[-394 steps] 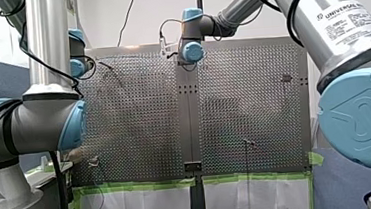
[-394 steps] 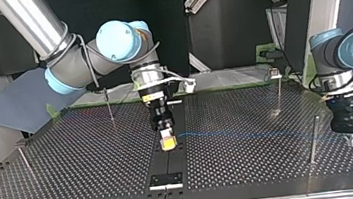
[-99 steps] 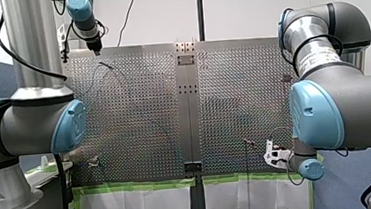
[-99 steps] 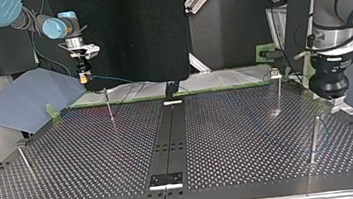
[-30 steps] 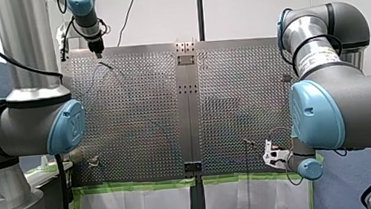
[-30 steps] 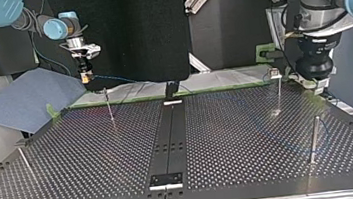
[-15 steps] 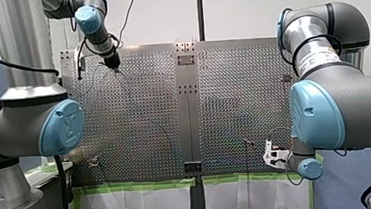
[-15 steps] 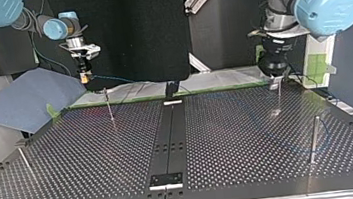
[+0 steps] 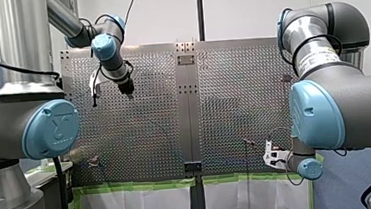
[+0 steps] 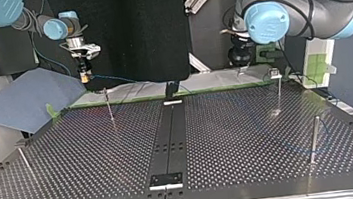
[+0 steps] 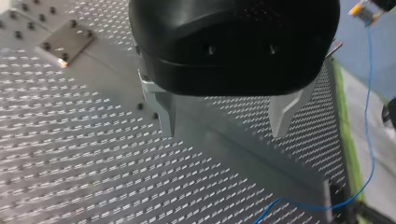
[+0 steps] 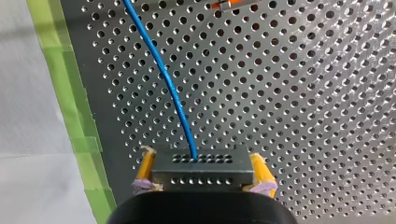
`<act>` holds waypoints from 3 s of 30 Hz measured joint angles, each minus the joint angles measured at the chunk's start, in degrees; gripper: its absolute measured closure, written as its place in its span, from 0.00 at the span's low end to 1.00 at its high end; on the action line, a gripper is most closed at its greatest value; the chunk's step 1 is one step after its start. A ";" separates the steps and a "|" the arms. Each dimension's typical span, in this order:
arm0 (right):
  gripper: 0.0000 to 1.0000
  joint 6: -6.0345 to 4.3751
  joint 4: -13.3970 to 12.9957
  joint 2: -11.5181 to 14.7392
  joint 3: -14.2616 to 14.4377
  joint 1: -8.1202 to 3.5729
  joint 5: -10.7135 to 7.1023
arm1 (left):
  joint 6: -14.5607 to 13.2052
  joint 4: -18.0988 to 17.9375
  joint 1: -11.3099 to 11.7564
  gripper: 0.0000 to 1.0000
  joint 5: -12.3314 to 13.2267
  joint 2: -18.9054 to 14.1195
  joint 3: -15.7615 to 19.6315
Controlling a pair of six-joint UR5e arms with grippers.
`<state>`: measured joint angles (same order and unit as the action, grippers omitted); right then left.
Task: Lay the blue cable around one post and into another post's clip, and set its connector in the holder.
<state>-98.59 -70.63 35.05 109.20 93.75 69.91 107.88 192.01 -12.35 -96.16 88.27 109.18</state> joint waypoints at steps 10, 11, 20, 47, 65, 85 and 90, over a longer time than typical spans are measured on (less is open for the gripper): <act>1.00 2.55 0.89 0.05 0.01 -0.01 0.16 | 3.81 -4.57 -4.59 0.00 1.78 4.59 0.99; 1.00 2.86 1.06 0.05 0.01 -0.01 0.16 | 3.96 -5.19 -5.19 0.00 1.83 5.18 0.99; 1.00 4.82 2.08 0.07 0.02 -0.01 0.05 | 2.92 -9.56 -9.58 0.00 2.36 9.57 -1.59; 1.00 4.63 2.25 0.07 0.02 0.16 -0.38 | 0.68 -22.27 -22.29 0.00 0.75 22.29 -7.31; 1.00 4.62 2.50 0.07 0.01 0.16 -0.27 | -2.27 -31.70 -21.02 0.00 1.30 31.72 -12.50; 1.00 4.62 2.50 0.06 -0.02 0.17 -0.29 | -3.65 -41.75 -20.31 0.00 1.85 41.75 -14.44; 1.00 4.63 2.51 0.07 -0.05 0.16 -0.27 | -3.81 -44.64 -20.03 0.00 1.62 44.65 -14.61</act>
<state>-93.97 -68.13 35.12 109.15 93.91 69.64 104.07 147.38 -32.38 -94.54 132.92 94.57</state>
